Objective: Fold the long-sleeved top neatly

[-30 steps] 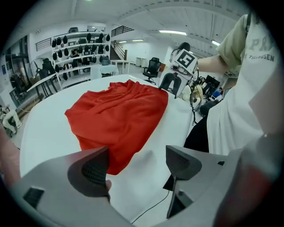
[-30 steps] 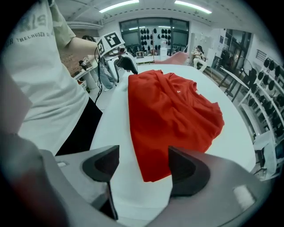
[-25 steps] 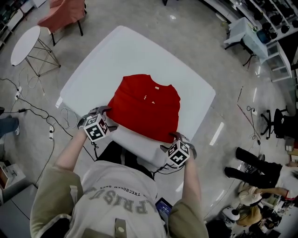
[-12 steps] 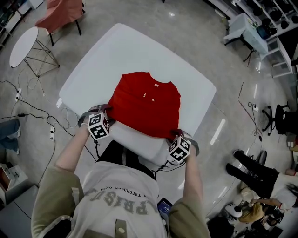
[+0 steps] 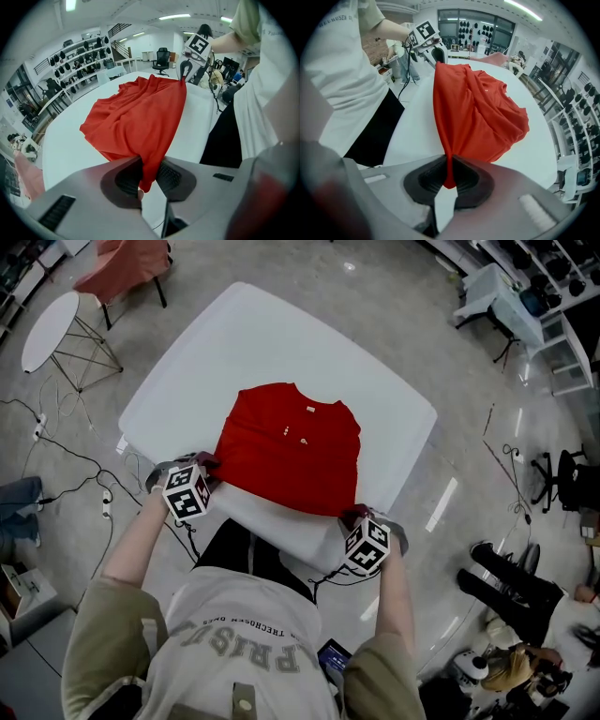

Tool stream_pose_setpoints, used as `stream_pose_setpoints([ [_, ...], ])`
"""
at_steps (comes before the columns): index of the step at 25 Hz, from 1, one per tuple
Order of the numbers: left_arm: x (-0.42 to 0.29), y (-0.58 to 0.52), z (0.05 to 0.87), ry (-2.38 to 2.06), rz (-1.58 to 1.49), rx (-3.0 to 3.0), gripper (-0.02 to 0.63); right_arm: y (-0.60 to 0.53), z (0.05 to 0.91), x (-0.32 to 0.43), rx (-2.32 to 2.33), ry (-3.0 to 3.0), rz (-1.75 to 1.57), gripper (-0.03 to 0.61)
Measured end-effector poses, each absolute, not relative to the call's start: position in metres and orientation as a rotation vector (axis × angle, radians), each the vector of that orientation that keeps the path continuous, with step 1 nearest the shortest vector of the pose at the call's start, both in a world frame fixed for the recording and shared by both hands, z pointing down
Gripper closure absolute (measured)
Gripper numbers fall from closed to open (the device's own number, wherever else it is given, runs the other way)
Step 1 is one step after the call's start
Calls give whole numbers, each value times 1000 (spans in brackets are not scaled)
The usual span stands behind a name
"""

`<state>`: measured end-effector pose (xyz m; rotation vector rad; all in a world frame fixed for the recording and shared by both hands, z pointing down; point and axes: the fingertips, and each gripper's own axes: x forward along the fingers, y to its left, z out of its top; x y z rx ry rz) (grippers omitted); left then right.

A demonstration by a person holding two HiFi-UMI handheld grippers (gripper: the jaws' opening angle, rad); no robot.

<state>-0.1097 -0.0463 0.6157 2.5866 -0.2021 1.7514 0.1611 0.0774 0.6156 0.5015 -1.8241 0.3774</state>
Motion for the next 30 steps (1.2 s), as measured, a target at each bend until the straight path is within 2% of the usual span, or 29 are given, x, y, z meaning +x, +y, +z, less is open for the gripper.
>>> stream_pose_setpoints([
  [11,-130,44,593,-39,1724,2460,545,128,588,157,310,-1943,489,554],
  [23,-101,-92,541,-153,1572,2627,548,-10,556,188,581,-1969,482,554],
  [30,-79,-169,565,-192,1557,2585,551,-61,584,210,817,-1998,613,554],
])
